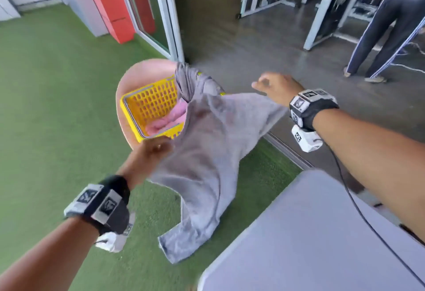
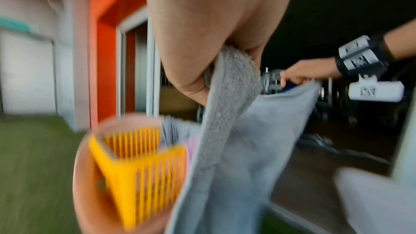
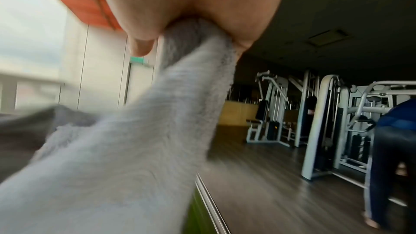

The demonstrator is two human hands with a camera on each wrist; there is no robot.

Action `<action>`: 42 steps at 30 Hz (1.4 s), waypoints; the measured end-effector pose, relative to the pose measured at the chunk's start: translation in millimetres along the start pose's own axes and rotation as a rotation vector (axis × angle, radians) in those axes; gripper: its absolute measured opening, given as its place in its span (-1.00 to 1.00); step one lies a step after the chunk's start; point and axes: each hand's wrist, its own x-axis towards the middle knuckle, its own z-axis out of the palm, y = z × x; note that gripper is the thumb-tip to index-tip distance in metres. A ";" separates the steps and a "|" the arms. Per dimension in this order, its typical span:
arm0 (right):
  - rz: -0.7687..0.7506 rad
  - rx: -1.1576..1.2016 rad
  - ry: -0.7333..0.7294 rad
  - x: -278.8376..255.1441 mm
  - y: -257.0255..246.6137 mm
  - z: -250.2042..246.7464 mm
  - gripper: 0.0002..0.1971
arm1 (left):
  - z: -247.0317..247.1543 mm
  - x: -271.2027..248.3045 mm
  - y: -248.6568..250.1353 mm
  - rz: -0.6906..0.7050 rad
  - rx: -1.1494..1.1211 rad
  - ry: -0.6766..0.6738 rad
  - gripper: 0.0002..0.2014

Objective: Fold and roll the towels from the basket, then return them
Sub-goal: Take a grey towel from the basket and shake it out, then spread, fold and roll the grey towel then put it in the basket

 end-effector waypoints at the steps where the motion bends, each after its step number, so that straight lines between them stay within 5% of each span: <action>1: 0.045 -0.082 -0.074 -18.9 26.7 11.4 -0.56 | 29.2 -28.4 -20.2 -0.049 0.035 -0.049 -0.65; 4: 0.119 -0.265 -0.283 -95.7 105.4 51.4 -0.57 | 121.4 -109.7 -56.6 -0.203 0.070 -0.308 -0.57; 7: 0.245 -0.383 -0.470 -182.2 179.2 80.0 -0.60 | 209.1 -169.3 -51.3 -0.253 0.023 -0.601 -0.73; 11: 0.710 -0.606 -0.497 -292.0 261.8 65.7 -0.73 | 287.8 -206.5 2.9 -0.210 -0.103 -0.999 -0.82; 14: 0.825 -0.688 -0.415 -346.3 283.0 62.4 -0.71 | 313.8 -206.3 31.8 -0.152 -0.106 -1.276 -0.63; 18: 0.675 -0.452 -0.280 -360.5 255.0 111.6 -0.54 | 324.9 -194.1 -13.1 0.278 0.443 -1.014 -0.28; 21: 0.580 -0.142 -0.435 -367.2 226.2 167.4 -0.21 | 320.0 -197.5 -51.1 0.468 0.699 -1.028 0.17; 25: 0.644 -0.091 -0.458 -376.8 219.5 198.7 -0.07 | 327.8 -207.2 -59.9 0.497 0.815 -1.039 0.29; 32: 0.660 -0.064 -0.492 -427.3 237.9 192.8 -0.19 | 370.8 -240.9 -28.4 0.495 0.818 -1.080 0.29; 42: 0.821 -0.114 -0.544 -638.4 312.7 134.2 -0.25 | 507.0 -386.5 68.9 0.591 0.801 -1.200 0.26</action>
